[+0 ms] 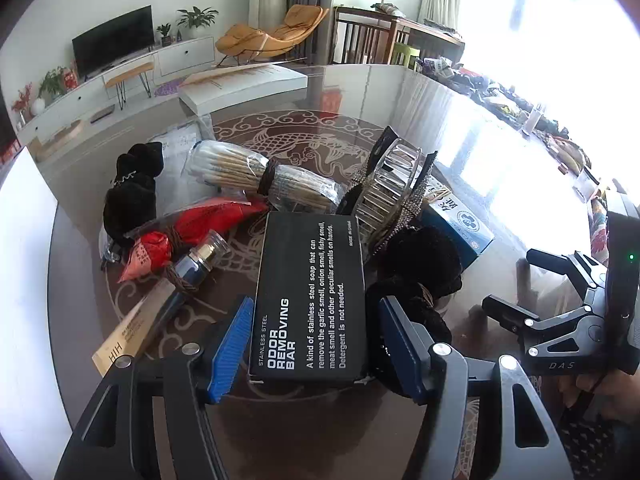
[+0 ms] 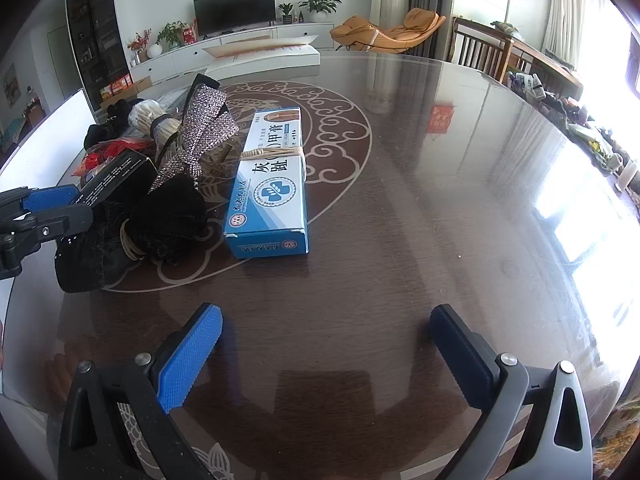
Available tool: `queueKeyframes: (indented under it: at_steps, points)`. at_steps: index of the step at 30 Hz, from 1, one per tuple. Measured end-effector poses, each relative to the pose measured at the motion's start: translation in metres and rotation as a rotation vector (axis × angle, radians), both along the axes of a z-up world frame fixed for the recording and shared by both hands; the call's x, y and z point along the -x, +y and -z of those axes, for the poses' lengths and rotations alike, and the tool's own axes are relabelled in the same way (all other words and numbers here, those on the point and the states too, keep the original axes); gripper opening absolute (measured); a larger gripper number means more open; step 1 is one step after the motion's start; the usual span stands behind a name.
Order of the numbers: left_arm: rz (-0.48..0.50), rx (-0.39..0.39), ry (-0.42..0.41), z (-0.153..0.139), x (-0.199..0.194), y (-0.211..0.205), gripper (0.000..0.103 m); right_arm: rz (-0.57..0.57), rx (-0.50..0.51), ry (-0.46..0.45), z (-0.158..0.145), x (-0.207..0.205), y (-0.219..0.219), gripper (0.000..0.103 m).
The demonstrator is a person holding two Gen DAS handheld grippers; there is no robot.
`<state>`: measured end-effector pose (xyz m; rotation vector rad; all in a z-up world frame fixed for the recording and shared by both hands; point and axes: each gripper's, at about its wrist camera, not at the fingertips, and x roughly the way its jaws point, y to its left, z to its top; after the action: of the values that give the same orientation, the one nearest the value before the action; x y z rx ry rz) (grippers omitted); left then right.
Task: Organize objects
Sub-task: 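Grasp the black odor removing bar box with the left gripper and lift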
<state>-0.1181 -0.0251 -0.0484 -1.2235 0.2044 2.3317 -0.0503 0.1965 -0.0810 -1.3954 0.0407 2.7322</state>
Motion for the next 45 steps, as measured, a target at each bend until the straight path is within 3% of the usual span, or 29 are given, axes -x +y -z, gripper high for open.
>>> queueKeyframes:
  at_steps: [6, 11, 14, 18, 24, 28, 32, 34, 38, 45]
  points:
    - [-0.045, 0.097, 0.011, 0.01, 0.017, 0.023, 0.074, 0.0, 0.0, 0.0, 0.0, 0.0, 0.0, 0.103]
    - [-0.091, 0.072, -0.029, 0.016, 0.038, 0.038, 0.075, -0.001, 0.0, 0.0, 0.0, 0.0, 0.0, 0.103]
    - [-0.121, 0.084, -0.038, 0.021, 0.042, 0.04, 0.085, 0.0, 0.0, 0.0, 0.0, 0.0, 0.0, 0.103]
    - [-0.148, 0.035, -0.067, 0.027, 0.039, 0.028, 0.086, 0.0, 0.0, 0.0, 0.0, 0.0, 0.0, 0.103]
    - [-0.158, 0.028, -0.042, 0.028, 0.038, 0.023, 0.087, 0.0, 0.0, 0.0, 0.0, 0.0, 0.0, 0.103]
    - [-0.194, 0.044, -0.056, 0.032, 0.046, 0.025, 0.103, 0.0, 0.0, 0.0, 0.0, 0.0, 0.0, 0.103]
    - [-0.189, 0.034, -0.054, 0.032, 0.045, 0.021, 0.103, 0.0, 0.0, 0.0, 0.0, 0.0, 0.0, 0.103]
    - [-0.201, 0.017, -0.042, 0.031, 0.041, 0.017, 0.099, 0.0, 0.0, 0.0, 0.0, 0.0, 0.0, 0.103]
    - [-0.189, 0.004, -0.004, 0.026, 0.028, 0.014, 0.059, 0.0, 0.0, 0.0, 0.0, 0.0, 0.0, 0.103]
    - [-0.243, 0.006, 0.004, 0.026, -0.01, 0.004, 0.059, 0.0, -0.001, 0.0, 0.0, 0.0, 0.0, 0.103]
